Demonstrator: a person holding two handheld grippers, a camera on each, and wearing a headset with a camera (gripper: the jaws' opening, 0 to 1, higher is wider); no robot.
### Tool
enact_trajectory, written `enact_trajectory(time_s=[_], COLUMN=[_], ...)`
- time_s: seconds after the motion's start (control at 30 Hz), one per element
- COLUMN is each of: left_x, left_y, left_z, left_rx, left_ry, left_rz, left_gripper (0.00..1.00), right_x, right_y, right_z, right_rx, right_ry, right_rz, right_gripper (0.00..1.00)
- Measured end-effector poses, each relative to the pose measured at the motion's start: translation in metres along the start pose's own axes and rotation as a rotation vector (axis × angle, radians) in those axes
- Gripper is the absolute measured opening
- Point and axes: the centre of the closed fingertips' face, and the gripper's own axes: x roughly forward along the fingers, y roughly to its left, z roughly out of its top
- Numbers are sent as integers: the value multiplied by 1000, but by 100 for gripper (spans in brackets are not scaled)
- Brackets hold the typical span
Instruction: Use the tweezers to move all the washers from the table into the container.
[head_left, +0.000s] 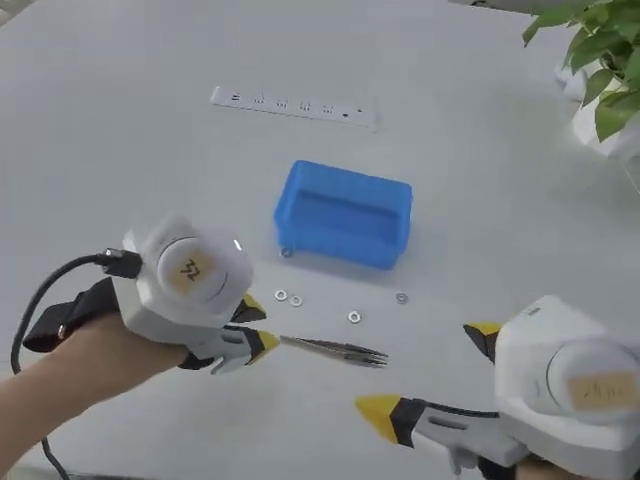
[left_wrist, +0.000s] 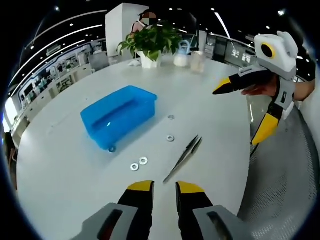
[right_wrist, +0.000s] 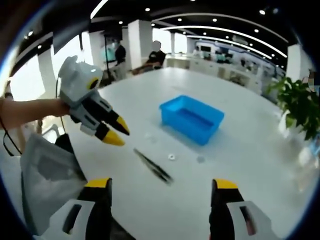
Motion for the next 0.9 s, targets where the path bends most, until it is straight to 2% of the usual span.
enact_trajectory(time_s=[0.2,0.33,0.43,0.57,0.63,0.77,0.9], left_x=[15,22,27,32,35,37,36], left_y=[0,-3,-6,-7,-7,-6,-10], left_z=[-1,-3,-6,-8,-11,-11,-11], left_rx=[39,81,103,137,163,203,239], left_ry=[19,39,62,65,79,83,85], left_rz=[-40,-67,-85,-93,-103,-109,-130], left_gripper=[10,7,5,4,4,2,0], right_x=[-1,-1,0,1,2,2,3], right_y=[1,0,-1,-1,0,2,4], right_z=[0,-1,0,-2,-2,-4,-3], right_rx=[36,23,26,20,22,11,6], right_ry=[-16,-9,-13,-4,-2,3,4], right_rz=[15,13,16,15,19,23,31], right_gripper=[69,66,67,67,67,67,66])
